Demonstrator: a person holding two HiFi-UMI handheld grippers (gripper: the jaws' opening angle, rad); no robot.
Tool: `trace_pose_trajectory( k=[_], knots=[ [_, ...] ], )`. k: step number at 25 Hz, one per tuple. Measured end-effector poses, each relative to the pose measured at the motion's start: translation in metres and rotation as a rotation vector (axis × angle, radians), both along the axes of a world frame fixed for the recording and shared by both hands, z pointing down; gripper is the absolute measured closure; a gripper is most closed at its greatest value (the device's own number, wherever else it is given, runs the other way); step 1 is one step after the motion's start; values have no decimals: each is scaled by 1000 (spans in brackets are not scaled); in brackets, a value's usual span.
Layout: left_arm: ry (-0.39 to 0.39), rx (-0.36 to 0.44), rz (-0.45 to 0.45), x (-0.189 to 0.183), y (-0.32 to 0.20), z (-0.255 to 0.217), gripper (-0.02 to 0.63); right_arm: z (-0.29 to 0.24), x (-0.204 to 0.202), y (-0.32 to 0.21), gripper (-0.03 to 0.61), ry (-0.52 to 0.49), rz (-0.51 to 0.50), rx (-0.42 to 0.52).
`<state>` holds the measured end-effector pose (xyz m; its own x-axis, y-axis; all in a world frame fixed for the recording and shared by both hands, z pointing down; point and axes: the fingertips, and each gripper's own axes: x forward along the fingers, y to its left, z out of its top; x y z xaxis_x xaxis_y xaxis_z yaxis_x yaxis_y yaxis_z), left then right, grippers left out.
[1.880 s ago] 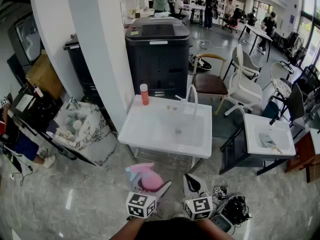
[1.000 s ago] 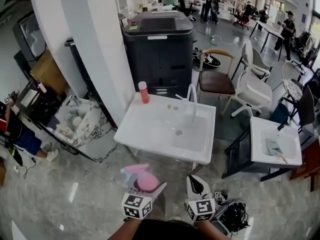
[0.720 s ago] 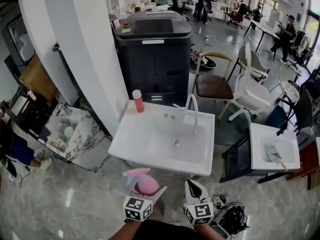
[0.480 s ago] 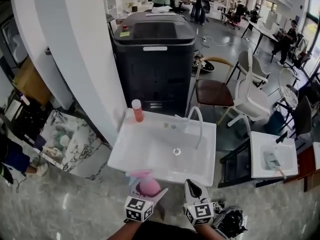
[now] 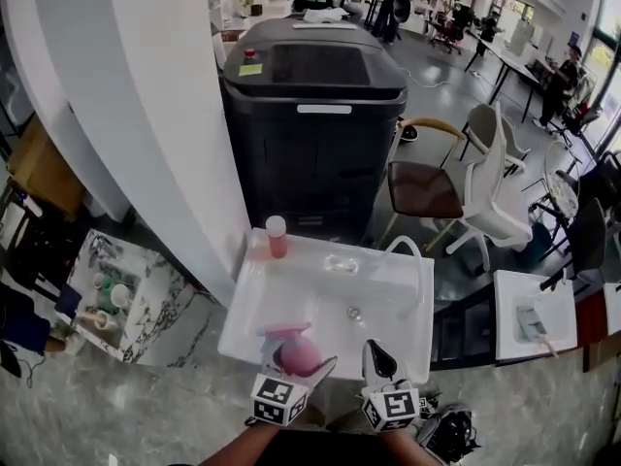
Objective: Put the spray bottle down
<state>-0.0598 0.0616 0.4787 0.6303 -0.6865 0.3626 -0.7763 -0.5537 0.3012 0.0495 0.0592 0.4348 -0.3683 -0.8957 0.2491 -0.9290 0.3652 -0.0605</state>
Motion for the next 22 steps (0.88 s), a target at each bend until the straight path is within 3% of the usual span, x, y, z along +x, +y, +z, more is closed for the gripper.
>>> trace_pose_trajectory(
  k=[13,22],
  knots=[
    [-6,50,-21,2,-117,38,161,19,-7,-76,580,32,-19,-25],
    [-161,89,-26,25,-214,92,161,41,1,-154,580,18,-60,-53]
  ],
)
